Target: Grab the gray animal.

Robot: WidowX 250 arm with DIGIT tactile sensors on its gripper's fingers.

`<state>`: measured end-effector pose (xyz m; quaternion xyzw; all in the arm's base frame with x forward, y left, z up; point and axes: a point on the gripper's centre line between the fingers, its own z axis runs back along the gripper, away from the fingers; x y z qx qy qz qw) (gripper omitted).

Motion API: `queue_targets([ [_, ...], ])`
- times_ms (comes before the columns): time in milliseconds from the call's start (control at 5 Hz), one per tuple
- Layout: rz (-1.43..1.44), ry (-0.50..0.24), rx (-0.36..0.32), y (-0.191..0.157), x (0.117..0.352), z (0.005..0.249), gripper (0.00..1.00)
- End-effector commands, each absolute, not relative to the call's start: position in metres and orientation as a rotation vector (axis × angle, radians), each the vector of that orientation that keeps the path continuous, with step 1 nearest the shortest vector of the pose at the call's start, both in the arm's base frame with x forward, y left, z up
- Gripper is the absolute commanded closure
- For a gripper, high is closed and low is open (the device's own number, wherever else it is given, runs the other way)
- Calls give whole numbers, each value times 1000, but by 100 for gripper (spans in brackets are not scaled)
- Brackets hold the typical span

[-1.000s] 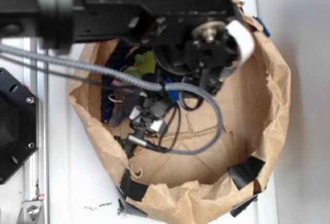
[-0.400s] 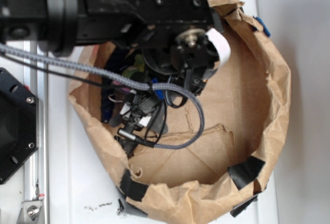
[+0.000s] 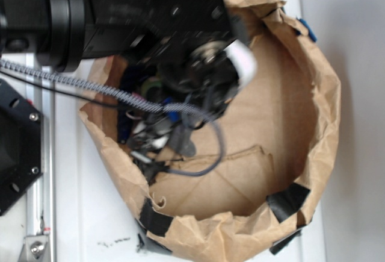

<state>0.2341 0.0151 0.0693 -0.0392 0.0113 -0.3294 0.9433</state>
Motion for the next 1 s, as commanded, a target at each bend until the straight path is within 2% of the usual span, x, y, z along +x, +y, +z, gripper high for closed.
queue_targets([
  [0, -821, -118, -48, 6, 235, 65, 0],
  [400, -813, -157, -56, 2, 239, 69, 0],
  [600, -787, -152, -77, 1, 245, 65, 0],
  [800, -757, -107, -79, -4, 253, 51, 0],
])
